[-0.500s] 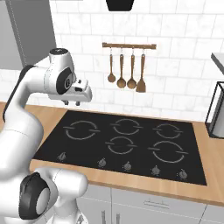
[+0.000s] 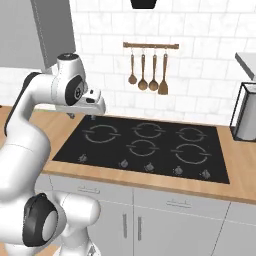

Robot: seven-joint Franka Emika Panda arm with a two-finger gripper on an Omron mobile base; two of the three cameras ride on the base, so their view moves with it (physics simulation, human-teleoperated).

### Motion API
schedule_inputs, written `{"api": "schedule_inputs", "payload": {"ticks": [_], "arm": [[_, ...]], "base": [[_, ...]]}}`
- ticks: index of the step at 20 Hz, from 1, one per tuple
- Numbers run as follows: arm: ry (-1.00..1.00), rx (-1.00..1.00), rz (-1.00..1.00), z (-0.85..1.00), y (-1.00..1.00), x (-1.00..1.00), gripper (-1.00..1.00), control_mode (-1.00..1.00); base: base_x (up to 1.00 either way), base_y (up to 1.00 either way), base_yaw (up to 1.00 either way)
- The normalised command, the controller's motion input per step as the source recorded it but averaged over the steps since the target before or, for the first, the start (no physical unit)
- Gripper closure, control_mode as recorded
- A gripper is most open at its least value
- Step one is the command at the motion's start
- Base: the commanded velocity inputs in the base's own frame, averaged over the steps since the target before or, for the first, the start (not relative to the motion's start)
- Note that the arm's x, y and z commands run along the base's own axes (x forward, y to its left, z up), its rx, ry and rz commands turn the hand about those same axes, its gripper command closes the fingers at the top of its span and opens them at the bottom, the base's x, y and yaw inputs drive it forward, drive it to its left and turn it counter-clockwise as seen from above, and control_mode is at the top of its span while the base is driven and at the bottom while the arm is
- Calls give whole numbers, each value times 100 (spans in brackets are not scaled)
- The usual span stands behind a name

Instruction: Take a straw from the drawer in front and place it inside the glass cup on the dining counter.

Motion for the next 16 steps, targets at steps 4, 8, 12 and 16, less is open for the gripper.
{"api": "schedule_inputs", "payload": {"ticks": [4,8,12,16], "arm": [[0,0,0,0,0,0,-100,100],[0,0,0,0,0,0,-100,100],[0,0,0,0,0,0,-100,100],[0,0,0,0,0,0,-100,100]], "base": [[-44,-45,13],[0,-85,46],[3,-80,60],[1,-73,62]]}}
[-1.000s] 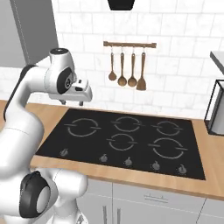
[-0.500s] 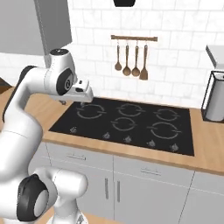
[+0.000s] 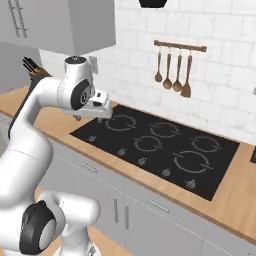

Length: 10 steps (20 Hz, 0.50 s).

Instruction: Take a straw from the drawer in front and place it inside the glass cup on the dining counter.

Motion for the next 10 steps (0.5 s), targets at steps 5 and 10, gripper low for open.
{"api": "schedule_inputs", "payload": {"ticks": [5,10], "arm": [[0,0,0,0,0,0,-100,100],[0,0,0,0,0,0,-100,100]], "base": [[6,-76,60],[0,-78,58]]}}
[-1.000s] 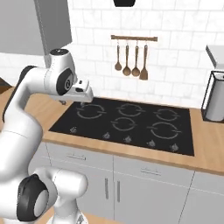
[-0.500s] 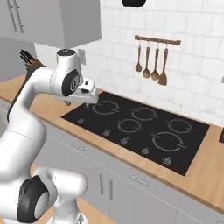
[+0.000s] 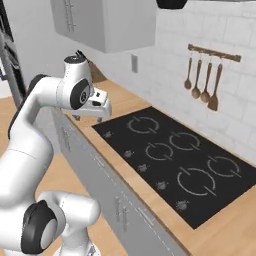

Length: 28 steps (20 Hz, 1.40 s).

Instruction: Take a straw from the drawer in front and place it inside the glass cup on the dining counter.

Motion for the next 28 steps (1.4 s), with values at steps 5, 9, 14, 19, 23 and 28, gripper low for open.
{"api": "schedule_inputs", "payload": {"ticks": [5,9,14,19,23,28], "arm": [[0,0,0,0,0,0,-100,100],[0,0,0,0,0,0,-100,100],[0,0,11,0,-8,-3,-100,-100],[0,-14,5,-4,39,-24,-100,-100],[0,-38,0,-25,100,-1,-100,-100],[0,-44,-7,-45,83,0,-100,-100]], "base": [[0,-60,52],[0,-57,47],[0,-31,25],[0,0,0],[0,0,0],[0,0,0]]}}
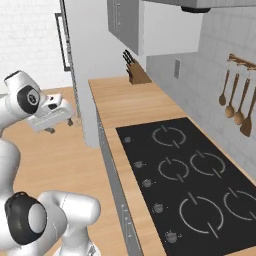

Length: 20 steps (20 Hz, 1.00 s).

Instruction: Take a straw from the drawer in front and place it inside the glass cup on the dining counter.

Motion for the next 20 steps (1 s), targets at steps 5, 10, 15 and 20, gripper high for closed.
{"api": "schedule_inputs", "payload": {"ticks": [5,10,15,20], "arm": [[-2,-48,-14,-66,31,1,-100,-100],[0,-43,-16,-77,-4,1,-100,-100],[0,-34,-17,-77,-12,8,-100,-100],[-1,-31,-13,-68,-14,22,-100,-100]], "base": [[0,0,0],[0,0,0],[0,0,0],[0,0,0]]}}
